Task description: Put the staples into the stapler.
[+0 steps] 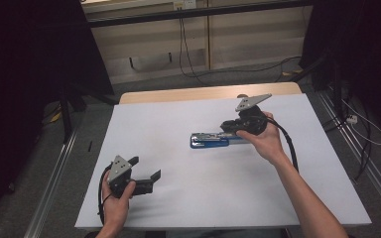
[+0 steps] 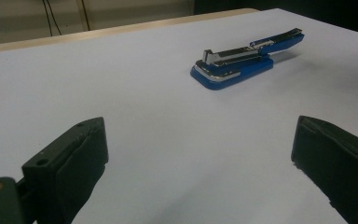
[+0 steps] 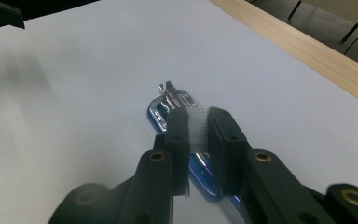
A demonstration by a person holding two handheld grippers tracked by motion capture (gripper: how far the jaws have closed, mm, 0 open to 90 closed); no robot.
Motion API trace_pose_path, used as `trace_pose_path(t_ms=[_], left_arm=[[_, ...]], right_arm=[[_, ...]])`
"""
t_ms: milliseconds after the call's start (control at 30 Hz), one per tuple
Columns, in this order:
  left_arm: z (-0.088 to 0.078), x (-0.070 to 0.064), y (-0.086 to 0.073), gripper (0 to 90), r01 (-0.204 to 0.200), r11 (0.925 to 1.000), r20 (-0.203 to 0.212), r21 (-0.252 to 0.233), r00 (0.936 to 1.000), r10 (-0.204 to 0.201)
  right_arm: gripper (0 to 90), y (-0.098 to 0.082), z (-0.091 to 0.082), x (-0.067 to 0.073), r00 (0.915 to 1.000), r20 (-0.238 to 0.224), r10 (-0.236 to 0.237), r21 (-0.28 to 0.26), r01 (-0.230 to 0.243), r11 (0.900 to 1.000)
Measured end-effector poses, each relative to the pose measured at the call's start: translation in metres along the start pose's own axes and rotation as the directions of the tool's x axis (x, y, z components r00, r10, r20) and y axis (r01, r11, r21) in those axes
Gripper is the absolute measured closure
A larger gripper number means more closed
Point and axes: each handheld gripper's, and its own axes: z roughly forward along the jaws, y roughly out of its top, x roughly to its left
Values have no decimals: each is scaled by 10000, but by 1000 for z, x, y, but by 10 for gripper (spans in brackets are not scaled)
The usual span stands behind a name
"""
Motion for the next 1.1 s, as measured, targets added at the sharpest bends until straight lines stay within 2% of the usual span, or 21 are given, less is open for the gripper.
trace_pose_path(t_ms=[567,800,1100], left_arm=[[3,4,0,39,144,9999,-36,74,9999,-144],[2,5,-2,39,197,9997,-67,125,9998,-196],[4,5,-2,39,183,9996,-76,213,9998,-182]], right_arm=[[789,18,23,-3,9989,-408,-215,206,224,9995],[788,18,34,-9,9973,-609,-412,506,443,9977],[788,21,47,-7,9949,-848,-540,508,585,9970]])
